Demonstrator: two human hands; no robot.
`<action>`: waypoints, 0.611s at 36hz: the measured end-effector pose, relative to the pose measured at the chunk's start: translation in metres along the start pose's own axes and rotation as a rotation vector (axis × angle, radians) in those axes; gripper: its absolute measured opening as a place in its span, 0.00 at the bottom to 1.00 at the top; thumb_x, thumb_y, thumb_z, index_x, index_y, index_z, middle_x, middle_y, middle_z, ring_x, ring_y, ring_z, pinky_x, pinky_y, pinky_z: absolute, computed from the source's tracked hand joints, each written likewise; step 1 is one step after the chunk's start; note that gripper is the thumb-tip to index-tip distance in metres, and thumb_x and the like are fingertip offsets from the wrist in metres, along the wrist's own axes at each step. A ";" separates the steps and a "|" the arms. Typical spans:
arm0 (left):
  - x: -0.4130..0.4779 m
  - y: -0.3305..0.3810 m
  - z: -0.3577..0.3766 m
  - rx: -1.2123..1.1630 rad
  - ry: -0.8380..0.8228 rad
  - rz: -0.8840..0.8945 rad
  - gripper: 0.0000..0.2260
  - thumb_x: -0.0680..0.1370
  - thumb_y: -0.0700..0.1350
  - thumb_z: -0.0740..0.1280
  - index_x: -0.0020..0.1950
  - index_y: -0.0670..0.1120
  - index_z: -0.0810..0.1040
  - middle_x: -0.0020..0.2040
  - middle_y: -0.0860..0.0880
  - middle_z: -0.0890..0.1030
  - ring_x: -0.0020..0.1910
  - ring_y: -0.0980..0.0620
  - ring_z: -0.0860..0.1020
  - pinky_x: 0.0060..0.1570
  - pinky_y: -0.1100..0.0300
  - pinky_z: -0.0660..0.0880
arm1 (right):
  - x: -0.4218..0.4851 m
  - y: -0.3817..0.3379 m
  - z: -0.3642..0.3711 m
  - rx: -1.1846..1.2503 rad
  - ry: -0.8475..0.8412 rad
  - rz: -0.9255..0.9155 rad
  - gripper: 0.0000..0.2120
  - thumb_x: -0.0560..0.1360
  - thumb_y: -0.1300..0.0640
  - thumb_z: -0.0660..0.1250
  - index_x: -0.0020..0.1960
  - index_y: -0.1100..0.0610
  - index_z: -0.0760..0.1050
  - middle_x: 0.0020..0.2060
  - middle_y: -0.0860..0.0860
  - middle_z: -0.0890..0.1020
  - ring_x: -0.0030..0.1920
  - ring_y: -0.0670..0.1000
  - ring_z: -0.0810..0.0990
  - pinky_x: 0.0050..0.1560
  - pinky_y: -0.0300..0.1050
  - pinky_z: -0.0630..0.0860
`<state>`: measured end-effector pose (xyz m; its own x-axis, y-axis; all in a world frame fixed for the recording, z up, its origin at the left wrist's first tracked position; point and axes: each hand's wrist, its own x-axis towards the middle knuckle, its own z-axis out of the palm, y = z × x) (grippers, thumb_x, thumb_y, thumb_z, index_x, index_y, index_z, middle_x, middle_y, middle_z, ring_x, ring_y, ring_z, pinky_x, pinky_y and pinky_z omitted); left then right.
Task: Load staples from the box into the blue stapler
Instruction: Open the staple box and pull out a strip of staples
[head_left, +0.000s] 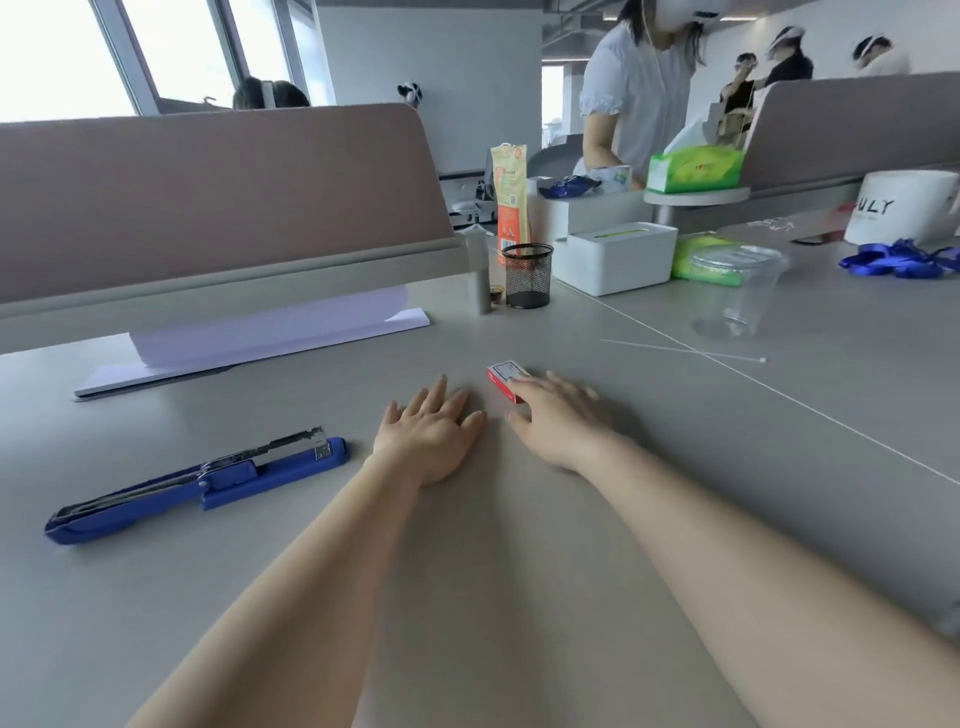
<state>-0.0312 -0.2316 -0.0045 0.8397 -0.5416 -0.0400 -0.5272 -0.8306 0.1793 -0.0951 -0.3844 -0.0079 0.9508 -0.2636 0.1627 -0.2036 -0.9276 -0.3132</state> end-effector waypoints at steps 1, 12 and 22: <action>-0.005 0.001 0.001 -0.005 -0.011 -0.004 0.26 0.78 0.62 0.44 0.75 0.56 0.50 0.78 0.54 0.44 0.77 0.52 0.45 0.75 0.47 0.42 | -0.011 0.000 -0.002 -0.003 0.006 -0.007 0.25 0.77 0.46 0.55 0.72 0.47 0.59 0.74 0.46 0.62 0.75 0.53 0.56 0.72 0.54 0.53; -0.045 0.003 0.007 -0.140 0.205 0.100 0.28 0.76 0.59 0.58 0.73 0.51 0.58 0.75 0.50 0.63 0.74 0.49 0.61 0.73 0.52 0.55 | -0.035 0.004 -0.013 0.148 0.210 0.086 0.14 0.70 0.44 0.67 0.52 0.49 0.75 0.56 0.52 0.76 0.56 0.57 0.77 0.56 0.48 0.68; -0.034 0.005 0.006 -0.233 0.290 0.130 0.29 0.75 0.57 0.61 0.74 0.50 0.57 0.74 0.48 0.66 0.72 0.47 0.64 0.70 0.53 0.61 | -0.025 0.009 -0.009 0.203 0.195 0.109 0.18 0.70 0.49 0.67 0.56 0.53 0.68 0.56 0.52 0.80 0.58 0.58 0.75 0.53 0.50 0.70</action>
<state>-0.0633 -0.2180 -0.0083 0.7871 -0.5540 0.2713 -0.6163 -0.6876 0.3839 -0.1225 -0.3888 -0.0067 0.8590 -0.4230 0.2883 -0.2326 -0.8242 -0.5163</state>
